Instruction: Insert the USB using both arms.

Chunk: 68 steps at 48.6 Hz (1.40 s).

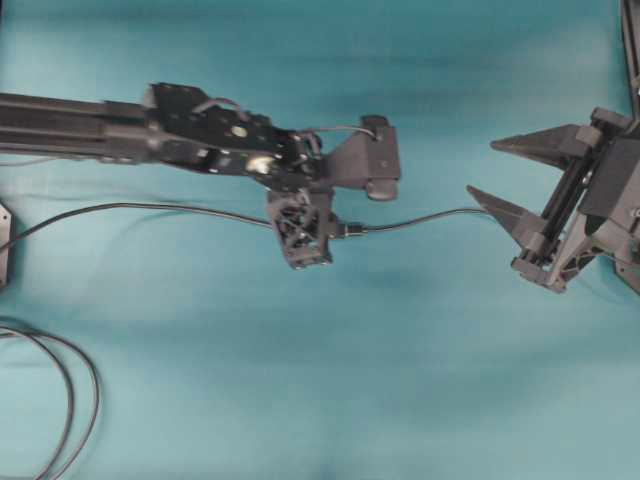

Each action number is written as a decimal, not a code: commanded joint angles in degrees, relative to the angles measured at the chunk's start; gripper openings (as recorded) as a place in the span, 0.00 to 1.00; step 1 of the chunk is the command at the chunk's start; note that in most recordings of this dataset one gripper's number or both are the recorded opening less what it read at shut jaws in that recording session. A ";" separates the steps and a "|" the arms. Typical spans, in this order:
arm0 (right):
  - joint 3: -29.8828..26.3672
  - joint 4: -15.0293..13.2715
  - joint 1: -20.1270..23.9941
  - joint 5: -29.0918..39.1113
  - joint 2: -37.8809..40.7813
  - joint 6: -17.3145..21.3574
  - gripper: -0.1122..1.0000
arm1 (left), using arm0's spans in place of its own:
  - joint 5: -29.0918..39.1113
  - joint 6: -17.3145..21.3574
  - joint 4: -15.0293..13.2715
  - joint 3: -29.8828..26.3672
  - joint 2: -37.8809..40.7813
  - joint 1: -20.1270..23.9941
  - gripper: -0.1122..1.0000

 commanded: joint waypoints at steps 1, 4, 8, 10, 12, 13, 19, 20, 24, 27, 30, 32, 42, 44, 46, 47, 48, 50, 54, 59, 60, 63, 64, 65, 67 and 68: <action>-0.35 -0.09 -0.35 -1.41 -0.62 0.44 0.73 | -2.99 -0.97 0.18 2.46 -7.38 -0.26 0.70; -0.09 0.00 -0.79 -2.81 -1.49 0.44 0.74 | -5.63 -0.97 0.18 4.92 -10.46 -0.26 0.70; 0.44 0.35 -1.93 -5.01 -2.99 0.44 0.75 | -8.79 -1.85 0.09 8.17 -14.15 -0.35 0.70; 0.88 0.53 -2.64 -6.50 -4.04 0.44 0.75 | -10.28 -2.64 0.09 9.84 -15.73 -0.35 0.70; 1.41 0.62 -3.43 -8.17 -5.01 0.44 0.75 | -11.69 -3.43 0.09 11.34 -17.14 -0.53 0.70; 1.67 0.53 -3.87 -9.05 -5.62 0.44 0.75 | -12.74 -3.69 0.09 12.39 -18.19 -0.79 0.70; 3.78 0.62 -6.86 -15.91 -9.23 0.35 0.75 | -16.52 -3.78 0.09 16.17 -21.62 -2.11 0.69; 4.39 0.97 -7.65 -17.49 -10.11 0.18 0.75 | -17.14 -3.87 0.09 16.70 -22.24 -2.29 0.70; 5.80 2.37 -9.76 -21.27 -12.04 -1.05 0.75 | -20.13 -3.96 0.09 19.25 -25.22 -2.99 0.70; 6.77 3.60 -11.34 -23.47 -13.10 -2.55 0.75 | -22.76 -3.96 0.09 21.71 -27.86 -3.25 0.69; 7.47 4.57 -12.83 -25.22 -13.71 -4.39 0.75 | -25.84 -3.96 0.09 24.35 -30.76 -3.34 0.69; 7.82 4.75 -13.89 -26.28 -13.80 -5.98 0.75 | -28.48 -3.78 0.09 26.46 -32.87 -3.34 0.69; 8.70 4.83 -21.27 -35.77 -13.71 -12.57 0.75 | -44.12 -2.29 0.09 38.85 -42.98 -5.36 0.69; 8.96 4.83 -22.94 -38.06 -13.62 -12.66 0.75 | -47.64 -2.20 0.09 40.61 -44.56 -6.24 0.69; 9.32 4.83 -24.43 -40.52 -13.45 -12.66 0.75 | -50.98 -1.76 0.09 42.54 -46.49 -7.12 0.69; 9.49 4.83 -25.14 -41.66 -13.27 -12.74 0.75 | -52.12 -1.58 0.09 43.24 -47.20 -7.38 0.69; 9.76 4.83 -25.75 -42.63 -13.10 -12.74 0.75 | -52.47 -1.58 0.09 43.51 -47.46 -7.56 0.69; 10.11 4.83 -27.07 -44.56 -12.66 -12.83 0.75 | -53.00 -1.49 0.09 44.91 -48.69 -8.26 0.69; 11.16 4.83 -29.36 -47.90 -11.07 -12.92 0.75 | -51.50 -1.58 0.09 46.67 -50.01 -9.32 0.69; 12.39 4.83 -31.03 -50.19 -9.58 -13.45 0.75 | -50.62 -1.76 0.09 48.25 -51.24 -9.93 0.69; 12.66 4.83 -31.20 -50.45 -9.40 -13.62 0.75 | -50.71 -1.76 0.09 48.52 -51.50 -9.93 0.69; 13.54 4.83 -31.38 -50.80 -9.14 -14.24 0.75 | -51.42 -1.85 0.09 49.75 -52.38 -9.84 0.69; 13.80 4.83 -31.38 -50.80 -9.05 -14.41 0.75 | -51.68 -1.93 0.09 50.27 -52.65 -9.84 0.70; 13.97 4.83 -31.38 -50.80 -9.14 -14.59 0.75 | -52.38 -2.02 0.09 50.98 -53.09 -9.84 0.69; 14.24 4.83 -31.38 -50.89 -9.14 -14.59 0.75 | -53.17 -2.20 0.09 51.86 -53.61 -9.93 0.69; 14.24 4.83 -31.38 -50.98 -9.14 -14.59 0.75 | -53.61 -2.29 0.09 52.21 -53.88 -9.93 0.69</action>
